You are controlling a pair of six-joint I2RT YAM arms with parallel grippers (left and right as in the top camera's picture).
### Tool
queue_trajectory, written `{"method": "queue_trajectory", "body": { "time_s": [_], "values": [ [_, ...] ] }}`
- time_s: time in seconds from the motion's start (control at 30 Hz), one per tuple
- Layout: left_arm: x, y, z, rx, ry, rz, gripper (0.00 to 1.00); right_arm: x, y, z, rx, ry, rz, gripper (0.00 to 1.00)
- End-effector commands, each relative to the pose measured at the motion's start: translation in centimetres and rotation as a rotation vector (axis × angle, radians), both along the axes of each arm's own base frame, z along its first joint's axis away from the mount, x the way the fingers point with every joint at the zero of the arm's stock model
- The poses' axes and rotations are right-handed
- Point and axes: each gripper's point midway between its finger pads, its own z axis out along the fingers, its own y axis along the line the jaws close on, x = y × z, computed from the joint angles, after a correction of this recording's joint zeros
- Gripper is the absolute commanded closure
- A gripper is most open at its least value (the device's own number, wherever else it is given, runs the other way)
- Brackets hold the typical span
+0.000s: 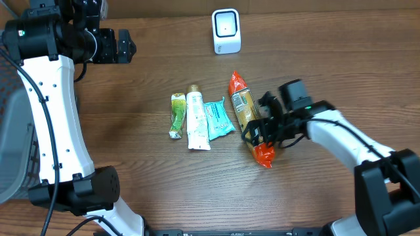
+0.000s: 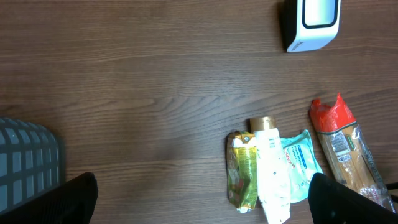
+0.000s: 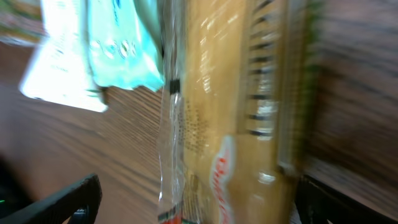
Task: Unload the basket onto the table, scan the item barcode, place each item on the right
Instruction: 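Lift the spaghetti package upright with the right gripper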
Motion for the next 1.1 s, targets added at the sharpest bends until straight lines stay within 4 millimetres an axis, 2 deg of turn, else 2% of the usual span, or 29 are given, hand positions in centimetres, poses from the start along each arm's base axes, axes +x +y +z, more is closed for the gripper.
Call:
{"method": "queue_trajectory", "body": {
  "time_s": [0.0, 0.1, 0.2, 0.3, 0.33, 0.4, 0.43, 0.57, 0.7, 0.8, 0.93, 1.07],
  "values": [
    [-0.3, -0.1, 0.8, 0.012, -0.023, -0.016, 0.01, 1.0, -1.3, -1.7, -0.198, -0.076, 0.006, 0.0],
    [-0.2, -0.1, 0.8, 0.013, -0.023, -0.016, 0.0, 1.0, -1.3, -3.0, -0.232, -0.067, 0.015, 0.0],
    [-0.3, -0.1, 0.8, 0.012, -0.023, -0.016, 0.01, 0.9, -1.3, -4.4, -0.244, -0.041, 0.018, 0.09],
    [-0.2, -0.1, 0.8, 0.013, -0.023, -0.016, 0.01, 1.0, -1.3, -5.1, -0.245, -0.028, 0.006, 0.41],
    [-0.2, -0.1, 0.8, 0.013, -0.023, -0.016, 0.0, 1.1, -1.3, -5.1, -0.242, -0.025, -0.009, 0.59],
    [-0.2, -0.1, 0.8, 0.013, -0.023, -0.016, 0.01, 1.3, -1.1, -4.9, -0.227, -0.023, -0.034, 0.87],
    [-0.2, -0.1, 0.8, 0.013, -0.023, -0.016, 0.0, 1.5, -1.0, -4.9, -0.219, -0.02, -0.051, 0.96],
    [-0.2, -0.1, 0.8, 0.013, -0.023, -0.016, 0.01, 1.9, 0.2, -3.4, -0.127, 0.015, -0.072, 0.96],
    [-0.2, -0.1, 0.8, 0.013, -0.023, -0.017, 0.01, 2.7, 2.3, 1.0, 0.071, 0.045, -0.041, 0.96],
    [-0.2, -0.1, 0.8, 0.013, -0.023, -0.017, 0.0, 2.9, 3.8, 6.0, 0.254, 0.011, 0.05, 0.96],
    [-0.2, -0.1, 0.8, 0.013, -0.023, -0.017, 0.0, 3.0, 4.4, 12.4, 0.418, -0.07, 0.098, 0.96],
    [-0.2, -0.1, 0.8, 0.013, -0.023, -0.017, 0.01, 1.9, 4.6, 17.1, 0.513, -0.156, 0.146, 0.96]
  ]
}}
